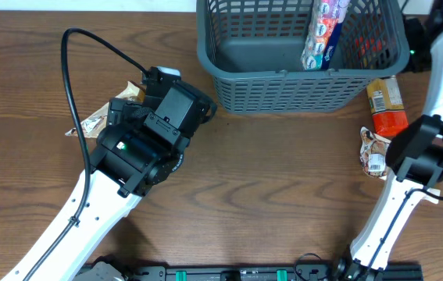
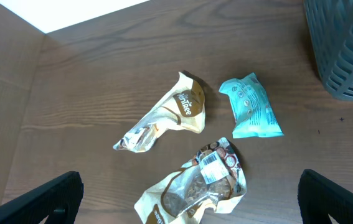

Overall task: Pack container
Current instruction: 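Grasp the orange pasta package with the right gripper, then lift the pasta package and lower it upright into the basket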

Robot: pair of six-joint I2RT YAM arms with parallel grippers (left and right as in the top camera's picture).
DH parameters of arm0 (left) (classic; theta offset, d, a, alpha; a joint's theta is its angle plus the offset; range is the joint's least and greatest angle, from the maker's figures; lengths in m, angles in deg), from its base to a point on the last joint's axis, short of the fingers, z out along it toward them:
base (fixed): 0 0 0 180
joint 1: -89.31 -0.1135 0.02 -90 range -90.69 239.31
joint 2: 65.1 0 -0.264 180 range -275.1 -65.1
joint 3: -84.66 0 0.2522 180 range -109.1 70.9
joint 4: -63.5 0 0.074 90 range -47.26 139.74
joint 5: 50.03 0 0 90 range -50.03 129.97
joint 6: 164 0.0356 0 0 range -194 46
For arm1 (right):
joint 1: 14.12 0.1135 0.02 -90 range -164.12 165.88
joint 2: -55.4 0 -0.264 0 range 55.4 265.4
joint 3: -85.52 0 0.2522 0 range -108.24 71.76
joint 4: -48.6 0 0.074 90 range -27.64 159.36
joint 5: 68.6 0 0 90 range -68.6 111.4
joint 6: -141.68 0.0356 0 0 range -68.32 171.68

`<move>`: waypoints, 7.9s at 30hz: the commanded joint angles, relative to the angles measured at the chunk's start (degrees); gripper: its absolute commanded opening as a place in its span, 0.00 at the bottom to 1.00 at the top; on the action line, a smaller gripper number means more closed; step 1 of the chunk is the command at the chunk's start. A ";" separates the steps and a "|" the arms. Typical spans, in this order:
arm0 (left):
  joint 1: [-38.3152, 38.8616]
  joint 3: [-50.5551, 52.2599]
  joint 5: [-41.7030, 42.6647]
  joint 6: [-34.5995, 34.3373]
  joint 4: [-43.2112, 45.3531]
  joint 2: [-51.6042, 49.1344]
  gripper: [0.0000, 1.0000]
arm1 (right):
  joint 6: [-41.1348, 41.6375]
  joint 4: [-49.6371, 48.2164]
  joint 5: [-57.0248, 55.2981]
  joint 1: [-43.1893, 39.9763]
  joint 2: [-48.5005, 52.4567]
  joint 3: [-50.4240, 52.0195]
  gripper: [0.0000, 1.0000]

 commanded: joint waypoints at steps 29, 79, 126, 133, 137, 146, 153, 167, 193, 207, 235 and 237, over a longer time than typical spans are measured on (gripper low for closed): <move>-0.04 -0.74 -0.90 0.13 -0.15 -0.11 0.99 | 2.56 -9.31 -1.55 -0.72 0.72 18.62 0.99; -0.04 -0.74 -0.90 0.13 -0.15 -0.11 0.99 | 5.97 -9.35 2.93 -4.74 0.70 13.81 0.99; -0.04 -0.74 -0.90 0.13 -0.11 -0.11 0.99 | 5.01 -17.29 6.51 -5.81 0.72 27.08 0.99; -0.04 -0.74 -0.90 0.13 -0.11 -0.11 0.99 | 6.71 -17.68 3.50 -5.84 0.72 27.08 0.46; -0.04 -0.74 -0.90 0.13 -0.11 -0.11 0.99 | 9.22 -18.12 1.81 -5.86 0.72 27.08 0.13; -0.04 -0.74 -0.90 0.13 -0.11 -0.11 0.99 | 16.85 -18.58 0.63 -5.88 0.68 25.59 0.01; -0.04 -0.74 -0.90 0.13 -0.11 -0.11 0.99 | 22.56 -11.67 -11.43 -6.32 -2.12 12.00 0.01; -0.04 -0.74 -0.90 0.11 1.92 -0.11 0.99 | 27.67 2.73 1.25 -4.50 -21.27 -23.17 0.01; -0.04 -0.74 -0.90 0.11 5.07 -0.11 0.99 | 35.74 5.20 -8.87 20.09 -21.86 -8.35 0.01; -0.04 -0.74 -0.90 0.11 5.05 -0.11 0.99 | 35.28 -3.26 -7.15 20.55 -20.90 4.35 0.02; -0.04 -0.74 -0.90 0.13 5.07 -0.11 0.98 | 34.86 -5.20 -7.61 20.48 -21.20 3.30 0.72; -0.04 -0.74 -0.90 0.13 5.07 -0.11 0.99 | 34.88 -4.11 -7.65 20.50 -21.55 0.81 0.73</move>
